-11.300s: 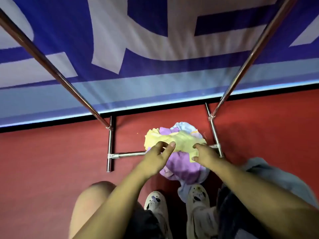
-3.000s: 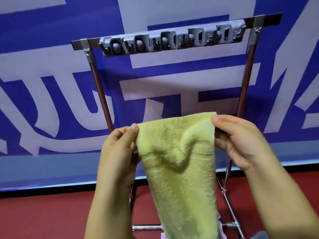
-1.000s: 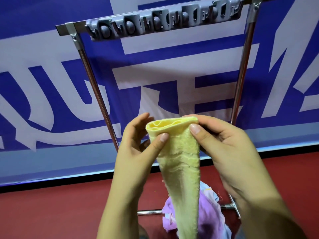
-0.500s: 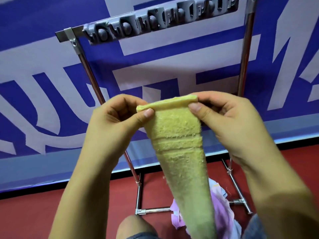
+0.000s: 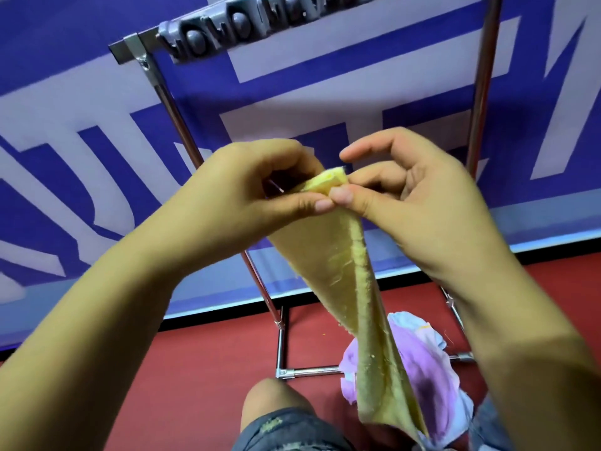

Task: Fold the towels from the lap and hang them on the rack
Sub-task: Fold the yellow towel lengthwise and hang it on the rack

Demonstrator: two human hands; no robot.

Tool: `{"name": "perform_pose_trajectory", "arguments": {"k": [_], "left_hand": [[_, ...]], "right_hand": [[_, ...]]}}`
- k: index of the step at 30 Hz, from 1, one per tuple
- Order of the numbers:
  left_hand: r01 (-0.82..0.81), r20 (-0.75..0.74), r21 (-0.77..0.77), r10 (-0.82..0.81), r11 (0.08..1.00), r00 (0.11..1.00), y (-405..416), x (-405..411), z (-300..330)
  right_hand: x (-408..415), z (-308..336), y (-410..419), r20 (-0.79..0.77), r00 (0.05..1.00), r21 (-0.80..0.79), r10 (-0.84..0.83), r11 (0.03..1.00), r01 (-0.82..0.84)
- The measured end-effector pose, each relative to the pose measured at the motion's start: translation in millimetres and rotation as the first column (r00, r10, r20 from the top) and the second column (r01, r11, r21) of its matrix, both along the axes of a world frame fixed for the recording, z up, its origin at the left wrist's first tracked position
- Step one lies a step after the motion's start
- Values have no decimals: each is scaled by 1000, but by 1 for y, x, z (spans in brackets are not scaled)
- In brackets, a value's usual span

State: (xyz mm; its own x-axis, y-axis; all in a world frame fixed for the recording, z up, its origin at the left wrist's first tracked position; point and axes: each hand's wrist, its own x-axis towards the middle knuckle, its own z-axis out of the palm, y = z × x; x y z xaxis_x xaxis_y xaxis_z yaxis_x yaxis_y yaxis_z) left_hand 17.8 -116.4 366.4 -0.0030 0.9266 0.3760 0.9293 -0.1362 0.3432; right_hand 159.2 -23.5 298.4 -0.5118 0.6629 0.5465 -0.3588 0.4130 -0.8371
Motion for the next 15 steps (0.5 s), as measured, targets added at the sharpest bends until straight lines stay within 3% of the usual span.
{"name": "perform_pose_trajectory", "arguments": {"k": [3, 7, 11, 15], "left_hand": [[36, 42, -65, -34, 997, 999, 4, 0, 2], [-12, 247, -72, 29, 997, 969, 9, -3, 5], [-34, 316, -42, 46, 999, 948, 12, -9, 16], [-42, 312, -6, 41, 999, 949, 12, -5, 28]], "right_hand": [[0, -3, 3, -4, 998, -54, 57, 997, -57], [3, -20, 8, -96, 981, -199, 167, 963, -183], [9, -75, 4, 114, 978, -290, 177, 947, -138], [13, -114, -1, 197, 974, -401, 115, 916, -27]]}}
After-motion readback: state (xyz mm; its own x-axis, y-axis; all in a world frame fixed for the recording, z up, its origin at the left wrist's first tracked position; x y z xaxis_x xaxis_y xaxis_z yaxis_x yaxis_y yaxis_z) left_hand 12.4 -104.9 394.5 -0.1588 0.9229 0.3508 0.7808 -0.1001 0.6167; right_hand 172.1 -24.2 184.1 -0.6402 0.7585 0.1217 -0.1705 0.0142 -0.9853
